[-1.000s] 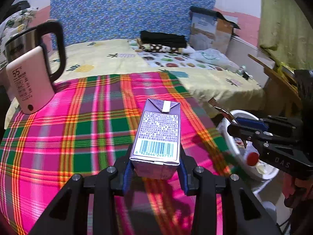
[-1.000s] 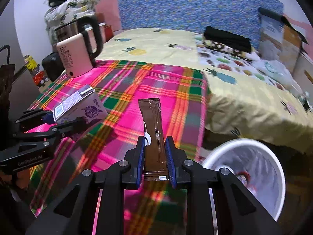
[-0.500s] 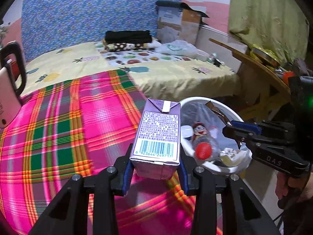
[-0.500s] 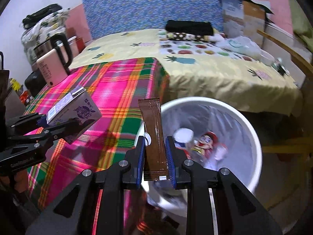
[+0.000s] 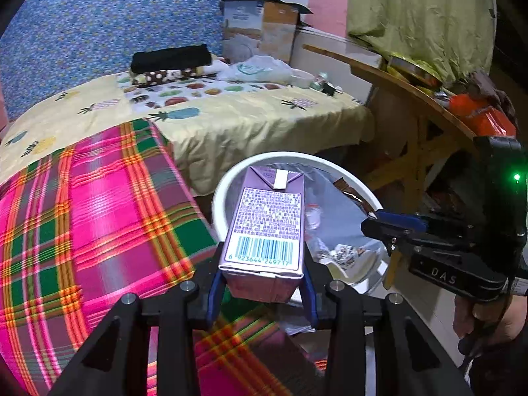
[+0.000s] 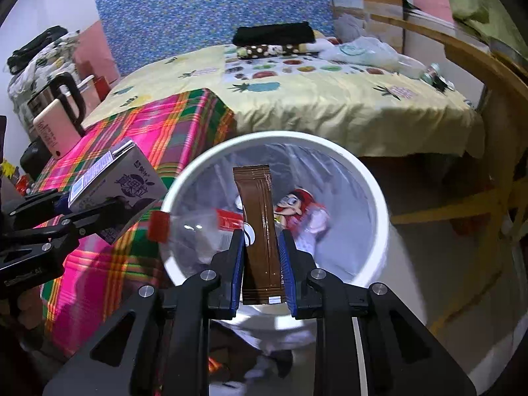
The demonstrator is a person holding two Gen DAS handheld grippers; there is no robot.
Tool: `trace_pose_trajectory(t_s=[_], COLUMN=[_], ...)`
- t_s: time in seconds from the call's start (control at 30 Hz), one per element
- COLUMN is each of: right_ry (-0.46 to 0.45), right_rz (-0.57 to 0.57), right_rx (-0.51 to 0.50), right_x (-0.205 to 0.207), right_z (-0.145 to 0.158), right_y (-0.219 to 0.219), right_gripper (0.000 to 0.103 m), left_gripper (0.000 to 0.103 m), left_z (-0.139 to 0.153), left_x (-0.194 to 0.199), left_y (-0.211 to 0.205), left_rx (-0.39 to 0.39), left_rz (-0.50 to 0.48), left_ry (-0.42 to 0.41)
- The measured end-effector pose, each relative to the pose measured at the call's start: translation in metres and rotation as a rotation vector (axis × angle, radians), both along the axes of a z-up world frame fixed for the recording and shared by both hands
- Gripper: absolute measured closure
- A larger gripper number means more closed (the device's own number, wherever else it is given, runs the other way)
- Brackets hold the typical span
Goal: Collect trash
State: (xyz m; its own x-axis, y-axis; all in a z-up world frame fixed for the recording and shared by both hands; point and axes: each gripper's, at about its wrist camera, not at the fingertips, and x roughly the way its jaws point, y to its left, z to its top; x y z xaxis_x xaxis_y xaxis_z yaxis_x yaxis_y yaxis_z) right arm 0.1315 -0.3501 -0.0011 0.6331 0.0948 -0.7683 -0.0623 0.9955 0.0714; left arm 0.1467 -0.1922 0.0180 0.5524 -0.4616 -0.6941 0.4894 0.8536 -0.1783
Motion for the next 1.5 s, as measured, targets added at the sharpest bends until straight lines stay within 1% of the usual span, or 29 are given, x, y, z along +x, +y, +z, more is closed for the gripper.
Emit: trace_pose_trajectory(t_s=[0.23, 0.4, 0.47, 0.5, 0.53, 0.77, 0.9, 1.07, 1.2, 1.5], right_ry=[0.044, 0.064, 0.066, 0.066, 0.063, 0.037, 0.010, -0.034, -0.057, -0.096], right_rz=[-0.012, -0.019, -0.022, -0.024, -0.026, -0.046, -0.060, -0.071, -0.065, -0.032], right_rx=[-0.001, 0.007, 0.015, 0.019, 0.023, 0.034, 0.040, 0.036, 0.034, 0.005], right_x=[0.003, 0.004, 0.004, 0.004, 0.004, -0.002, -0.012, -0.028, -0.041, -0.072], right_z=[-0.012, -0.019, -0.022, -0.022, -0.022, -0.018, -0.011, 0.002, 0.009, 0.019], right_y=[-0.010, -0.014, -0.015, -0.016, -0.016, -0.017, -0.012, -0.003, 0.008, 0.039], right_gripper=[0.081, 0.080, 0.080, 0.080, 0.080, 0.078, 0.070, 0.062, 0.062, 0.062], left_gripper=[0.062, 0.062, 0.060, 0.054, 0.051, 0.047, 0.047, 0.046, 0.046, 0.046], left_z=[-0.003, -0.007, -0.010, -0.011, -0.012, -0.012, -0.006, 0.001, 0.004, 0.010], left_x=[0.011, 0.022, 0.025, 0.027, 0.029, 0.030, 0.023, 0.006, -0.012, -0.054], left_y=[-0.022, -0.028, -0.030, -0.031, -0.032, -0.028, -0.020, -0.006, 0.007, 0.039], left_rx=[0.010, 0.031, 0.035, 0.036, 0.039, 0.031, 0.023, 0.023, 0.022, 0.050], left_rz=[-0.042, -0.041, -0.043, -0.042, -0.041, -0.025, -0.009, 0.025, 0.053, 0.118], left_ry=[0.007, 0.006, 0.008, 0.011, 0.010, 0.013, 0.003, -0.016, -0.027, -0.070])
